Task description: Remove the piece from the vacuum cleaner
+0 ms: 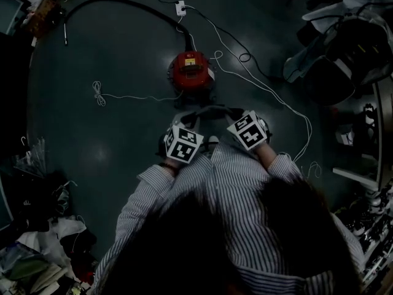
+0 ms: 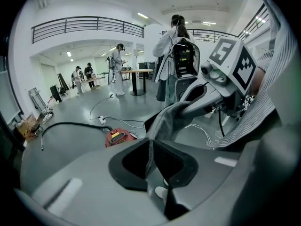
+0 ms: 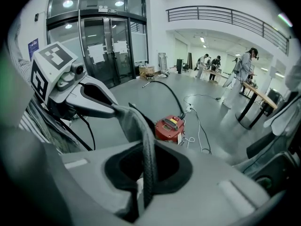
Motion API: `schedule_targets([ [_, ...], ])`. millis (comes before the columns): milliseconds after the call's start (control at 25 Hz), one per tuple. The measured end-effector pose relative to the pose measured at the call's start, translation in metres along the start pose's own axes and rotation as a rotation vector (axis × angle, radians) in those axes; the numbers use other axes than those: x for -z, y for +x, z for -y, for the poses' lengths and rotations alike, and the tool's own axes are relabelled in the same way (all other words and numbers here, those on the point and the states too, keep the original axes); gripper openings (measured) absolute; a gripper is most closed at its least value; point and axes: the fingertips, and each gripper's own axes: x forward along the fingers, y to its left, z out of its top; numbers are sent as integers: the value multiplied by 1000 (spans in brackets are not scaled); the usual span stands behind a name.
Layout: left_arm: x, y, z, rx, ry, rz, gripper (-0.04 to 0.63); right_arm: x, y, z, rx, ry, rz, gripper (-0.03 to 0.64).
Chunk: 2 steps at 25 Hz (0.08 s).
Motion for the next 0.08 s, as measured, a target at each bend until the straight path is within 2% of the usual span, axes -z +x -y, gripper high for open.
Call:
schedule_targets([
  [80, 1, 0, 0, 5, -6, -2, 29, 0, 1, 0, -2, 2, -1, 14],
])
